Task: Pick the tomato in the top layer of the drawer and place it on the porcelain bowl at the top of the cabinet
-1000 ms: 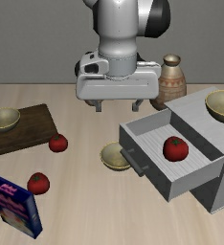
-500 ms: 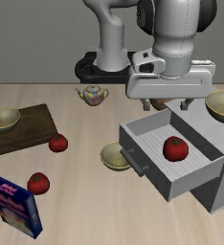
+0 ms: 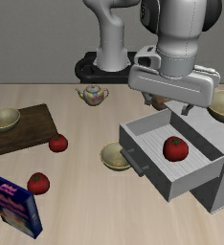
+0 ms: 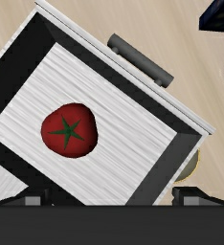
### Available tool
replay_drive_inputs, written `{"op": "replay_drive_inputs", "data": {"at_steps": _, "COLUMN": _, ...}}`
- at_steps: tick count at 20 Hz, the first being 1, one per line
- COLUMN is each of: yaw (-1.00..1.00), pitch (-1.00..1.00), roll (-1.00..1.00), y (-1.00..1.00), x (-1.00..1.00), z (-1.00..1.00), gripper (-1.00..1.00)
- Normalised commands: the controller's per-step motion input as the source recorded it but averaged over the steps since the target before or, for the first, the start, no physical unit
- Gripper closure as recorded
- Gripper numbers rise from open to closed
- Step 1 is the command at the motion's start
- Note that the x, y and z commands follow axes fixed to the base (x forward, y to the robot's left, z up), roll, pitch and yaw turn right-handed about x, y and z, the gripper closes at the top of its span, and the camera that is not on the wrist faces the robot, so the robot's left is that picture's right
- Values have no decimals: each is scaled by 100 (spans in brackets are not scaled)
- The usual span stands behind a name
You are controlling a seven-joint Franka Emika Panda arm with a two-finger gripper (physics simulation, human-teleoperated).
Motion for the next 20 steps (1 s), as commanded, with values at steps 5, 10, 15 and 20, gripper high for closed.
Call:
{"op": "replay_drive_inputs", "data": {"at_steps": 5, "yaw": -45, "pitch": 0, "roll": 0, "y": 0, "x": 0, "z": 0, "gripper": -100}}
{"op": "replay_drive_inputs", "data": {"at_steps": 10, "yaw": -45, "pitch": 0, "roll": 0, "y": 0, "x": 0, "z": 0, "gripper": -100}}
{"op": "replay_drive_inputs", "data": {"at_steps": 15, "yaw": -40, "pitch": 0, "roll": 0, "y": 0, "x": 20, "z": 0, "gripper": -100}}
{"op": "replay_drive_inputs", "data": {"at_steps": 20, "yaw": 0, "pitch": 0, "roll": 0, "y": 60, "x": 40, "z": 0, "gripper": -100}}
